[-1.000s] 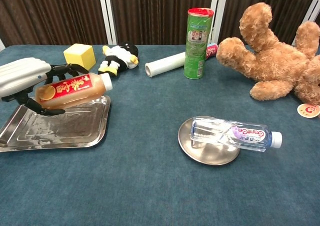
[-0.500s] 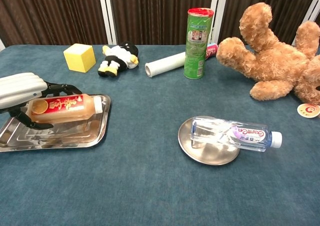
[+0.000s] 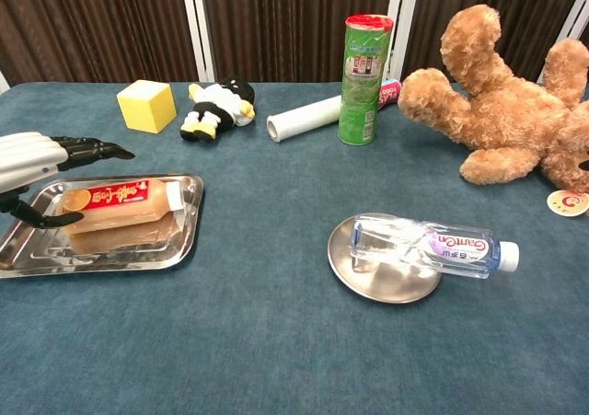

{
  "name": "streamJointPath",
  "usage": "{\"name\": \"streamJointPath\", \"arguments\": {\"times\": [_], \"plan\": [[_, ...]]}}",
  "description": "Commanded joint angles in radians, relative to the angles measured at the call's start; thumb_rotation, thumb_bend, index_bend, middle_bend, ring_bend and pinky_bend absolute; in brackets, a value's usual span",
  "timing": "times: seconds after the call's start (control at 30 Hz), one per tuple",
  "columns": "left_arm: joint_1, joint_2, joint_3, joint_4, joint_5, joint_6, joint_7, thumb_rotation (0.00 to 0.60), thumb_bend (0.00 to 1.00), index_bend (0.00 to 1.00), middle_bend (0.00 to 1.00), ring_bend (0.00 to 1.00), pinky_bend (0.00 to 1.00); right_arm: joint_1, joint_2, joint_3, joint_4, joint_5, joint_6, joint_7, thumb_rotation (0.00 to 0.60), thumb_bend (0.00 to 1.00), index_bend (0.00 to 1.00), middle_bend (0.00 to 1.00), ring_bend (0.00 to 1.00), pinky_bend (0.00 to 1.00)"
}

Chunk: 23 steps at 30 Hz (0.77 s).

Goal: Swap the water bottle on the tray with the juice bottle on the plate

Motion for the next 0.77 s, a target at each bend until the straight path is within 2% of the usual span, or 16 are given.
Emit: {"name": "streamJointPath", "arguments": {"times": [0.03,0.13,0.23,0.3,0.37,0.4,0.47,0.6,0.77], "plan": [[0.011,0.017,-0.002,-0.022,-0.008,0.027,-0.004,0.600,0.38,0.00,0.06,0.08,0.19,-0.001,0.001,0.000,-0.001,-0.001,0.002,0.000,0.600,0.22,0.00,0.00,0.00,0.01],[0.050,0.058,-0.031,-0.103,-0.041,0.113,-0.019,0.600,0.38,0.00,0.05,0.05,0.17,-0.006,0.000,0.002,0.001,-0.008,0.015,-0.004,0.600,0.22,0.00,0.00,0.00,0.01],[0.107,0.102,-0.071,-0.225,-0.084,0.209,0.040,0.600,0.37,0.00,0.02,0.00,0.14,-0.017,-0.008,0.006,0.008,-0.017,0.041,-0.030,0.600,0.22,0.00,0.00,0.00,0.01],[0.171,0.151,-0.095,-0.374,-0.119,0.281,0.144,0.600,0.37,0.00,0.01,0.00,0.12,-0.032,-0.019,0.008,0.012,-0.025,0.071,-0.066,0.600,0.22,0.00,0.00,0.00,0.01],[0.232,0.208,-0.096,-0.538,-0.141,0.331,0.243,0.600,0.37,0.00,0.01,0.00,0.12,-0.049,-0.029,0.013,0.017,-0.029,0.103,-0.100,0.600,0.22,0.00,0.00,0.00,0.00],[0.274,0.254,-0.089,-0.654,-0.162,0.344,0.311,0.600,0.37,0.00,0.01,0.00,0.12,-0.061,-0.038,0.016,0.022,-0.031,0.125,-0.119,0.600,0.22,0.00,0.00,0.00,0.00],[0.343,0.331,-0.073,-0.840,-0.209,0.351,0.433,0.600,0.37,0.00,0.00,0.00,0.12,-0.077,-0.051,0.020,0.035,-0.038,0.156,-0.148,0.600,0.22,0.00,0.00,0.00,0.00],[0.390,0.434,-0.056,-1.052,-0.258,0.321,0.603,0.600,0.37,0.00,0.00,0.00,0.09,-0.091,-0.073,0.021,0.054,-0.054,0.181,-0.179,0.600,0.22,0.00,0.00,0.00,0.00],[0.390,0.471,-0.064,-1.110,-0.240,0.295,0.626,0.600,0.38,0.00,0.00,0.00,0.08,-0.088,-0.075,0.011,0.055,-0.060,0.158,-0.188,0.600,0.22,0.00,0.00,0.00,0.00]]}}
